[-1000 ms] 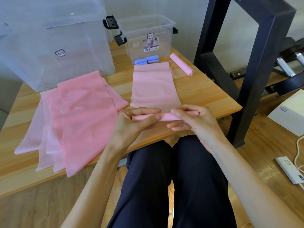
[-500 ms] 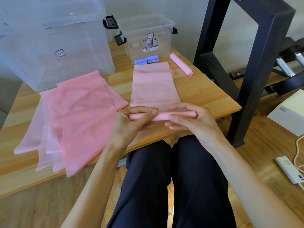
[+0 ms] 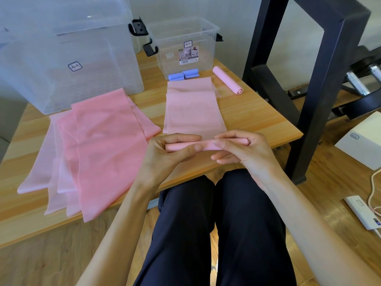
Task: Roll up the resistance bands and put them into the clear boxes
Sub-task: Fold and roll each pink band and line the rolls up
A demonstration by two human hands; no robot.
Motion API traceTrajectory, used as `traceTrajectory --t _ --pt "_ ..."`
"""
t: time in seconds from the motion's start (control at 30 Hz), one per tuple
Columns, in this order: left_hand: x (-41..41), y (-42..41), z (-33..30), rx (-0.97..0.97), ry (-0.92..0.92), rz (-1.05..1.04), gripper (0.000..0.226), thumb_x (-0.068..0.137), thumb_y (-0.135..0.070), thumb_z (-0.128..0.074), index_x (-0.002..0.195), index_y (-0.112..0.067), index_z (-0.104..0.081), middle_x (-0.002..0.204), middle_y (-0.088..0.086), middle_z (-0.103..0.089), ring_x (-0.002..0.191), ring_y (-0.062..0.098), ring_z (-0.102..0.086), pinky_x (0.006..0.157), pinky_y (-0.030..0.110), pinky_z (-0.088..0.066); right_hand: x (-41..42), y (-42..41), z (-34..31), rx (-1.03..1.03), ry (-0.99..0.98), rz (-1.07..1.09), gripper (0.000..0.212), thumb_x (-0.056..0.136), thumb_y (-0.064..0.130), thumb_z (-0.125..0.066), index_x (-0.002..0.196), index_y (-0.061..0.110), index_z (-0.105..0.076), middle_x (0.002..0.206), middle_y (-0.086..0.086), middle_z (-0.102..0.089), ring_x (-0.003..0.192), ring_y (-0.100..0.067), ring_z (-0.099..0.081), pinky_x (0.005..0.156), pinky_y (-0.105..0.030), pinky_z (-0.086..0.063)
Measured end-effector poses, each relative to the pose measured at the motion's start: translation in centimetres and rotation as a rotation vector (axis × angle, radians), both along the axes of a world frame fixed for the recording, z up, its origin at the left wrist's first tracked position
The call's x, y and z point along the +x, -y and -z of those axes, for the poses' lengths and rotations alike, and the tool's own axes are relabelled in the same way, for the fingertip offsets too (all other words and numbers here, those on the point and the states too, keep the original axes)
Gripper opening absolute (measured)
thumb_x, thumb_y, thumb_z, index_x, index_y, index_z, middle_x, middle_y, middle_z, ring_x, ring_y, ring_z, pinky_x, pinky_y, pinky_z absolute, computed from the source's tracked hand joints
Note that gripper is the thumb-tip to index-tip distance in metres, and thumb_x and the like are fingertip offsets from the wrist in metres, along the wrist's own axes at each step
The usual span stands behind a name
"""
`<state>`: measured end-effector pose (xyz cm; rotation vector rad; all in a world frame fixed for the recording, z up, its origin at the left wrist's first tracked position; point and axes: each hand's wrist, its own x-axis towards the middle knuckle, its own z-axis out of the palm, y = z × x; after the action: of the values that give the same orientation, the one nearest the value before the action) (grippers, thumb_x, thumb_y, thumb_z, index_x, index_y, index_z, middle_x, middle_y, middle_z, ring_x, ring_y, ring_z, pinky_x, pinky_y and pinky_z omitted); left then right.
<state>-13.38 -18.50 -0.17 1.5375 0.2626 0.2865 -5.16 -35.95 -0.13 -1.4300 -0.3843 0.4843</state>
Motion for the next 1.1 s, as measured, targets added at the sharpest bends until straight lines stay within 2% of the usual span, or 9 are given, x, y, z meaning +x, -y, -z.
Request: traceTrajectory --t 0.17,0.23,0.37,0.57,0.67,0.77,0.9,1.0,1.1 --pt "0.32 -0.21 0.12 -0.022 -0.036 -0.029 0.011 0.08 -0.017 -0.074 0.091 -0.014 -0.076 0.087 0.001 -0.078 0.08 0.015 -0.075 0.072 0.022 -0.059 -0.02 0.05 0.01 0.015 -0.011 -0.059 0.027 0.078 0.013 -0.077 0.103 0.005 -0.071 0.089 -0.012 -0.076 0.081 -0.028 -0.075 0.07 -0.029 -0.061" --pt "0.24 -0.28 0.12 0.006 -0.033 -0.012 0.016 0.076 -0.02 -0.076 0.091 -0.015 -0.076 0.089 -0.001 -0.077 0.083 0.014 -0.074 0.074 0.022 -0.058 0.01 0.08 0.01 0.012 0.007 -0.044 0.024 0.079 0.01 -0.076 0.102 0.004 -0.072 0.088 -0.012 -0.076 0.079 -0.028 -0.075 0.068 -0.028 -0.061" --pt "0.02 -0.26 0.09 0.079 0.007 0.03 0.023 0.07 -0.019 -0.077 0.093 -0.018 -0.076 0.088 -0.006 -0.077 0.084 0.008 -0.072 0.075 0.018 -0.056 0.02 0.03 0.0 -0.011 0.005 0.005 0.021 0.079 0.019 -0.077 0.096 0.007 -0.074 0.084 -0.011 -0.076 0.072 -0.028 -0.075 0.06 -0.025 -0.059" --pt "0.16 -0.22 0.25 0.012 -0.016 -0.029 0.012 0.078 -0.016 -0.075 0.09 -0.016 -0.076 0.086 0.0 -0.078 0.079 0.013 -0.074 0.071 0.02 -0.057 0.04 0.05 0.08 0.012 0.009 -0.026 0.023 0.08 0.01 -0.076 0.101 0.004 -0.072 0.087 -0.013 -0.076 0.078 -0.028 -0.075 0.067 -0.028 -0.061" --pt "0.05 -0.23 0.2 0.075 0.008 -0.002 0.02 0.071 -0.022 -0.077 0.091 -0.019 -0.076 0.088 -0.006 -0.077 0.082 0.009 -0.072 0.076 0.019 -0.056 0.04 -0.02 0.07 -0.004 0.005 0.008 0.017 0.081 0.016 -0.075 0.096 0.007 -0.074 0.084 -0.01 -0.076 0.071 -0.026 -0.075 0.061 -0.025 -0.06" --pt "0.2 -0.17 0.22 0.052 0.0 -0.02 0.015 0.076 -0.017 -0.076 0.09 -0.016 -0.076 0.086 -0.005 -0.077 0.079 0.01 -0.073 0.07 0.018 -0.056 -0.01 0.05 0.18 -0.001 -0.021 -0.01 0.023 0.078 0.022 -0.076 0.096 0.008 -0.074 0.085 -0.01 -0.076 0.074 -0.027 -0.075 0.063 -0.027 -0.061" --pt "0.28 -0.29 0.24 0.03 -0.023 -0.035 0.013 0.08 -0.019 -0.075 0.092 -0.015 -0.076 0.089 -0.003 -0.078 0.082 0.014 -0.074 0.07 0.02 -0.057 -0.01 0.04 0.18 0.012 -0.008 -0.037 0.023 0.079 0.011 -0.076 0.1 0.005 -0.073 0.087 -0.013 -0.076 0.078 -0.028 -0.075 0.066 -0.026 -0.061" --pt "0.1 -0.33 0.21 0.078 -0.002 0.0 0.022 0.071 -0.023 -0.077 0.092 -0.019 -0.076 0.091 -0.007 -0.077 0.085 0.01 -0.072 0.076 0.02 -0.057 0.05 -0.02 0.17 -0.004 -0.007 0.008 0.016 0.082 0.017 -0.075 0.095 0.009 -0.074 0.084 -0.011 -0.076 0.071 -0.027 -0.075 0.061 -0.026 -0.06" --pt "0.19 -0.2 0.18 0.053 -0.004 -0.011 0.017 0.074 -0.02 -0.076 0.09 -0.016 -0.076 0.087 -0.006 -0.077 0.081 0.01 -0.072 0.071 0.019 -0.057 0.03 0.05 0.21 -0.007 -0.029 -0.019 0.023 0.08 0.022 -0.075 0.098 0.008 -0.073 0.087 -0.011 -0.076 0.074 -0.028 -0.075 0.063 -0.026 -0.06"
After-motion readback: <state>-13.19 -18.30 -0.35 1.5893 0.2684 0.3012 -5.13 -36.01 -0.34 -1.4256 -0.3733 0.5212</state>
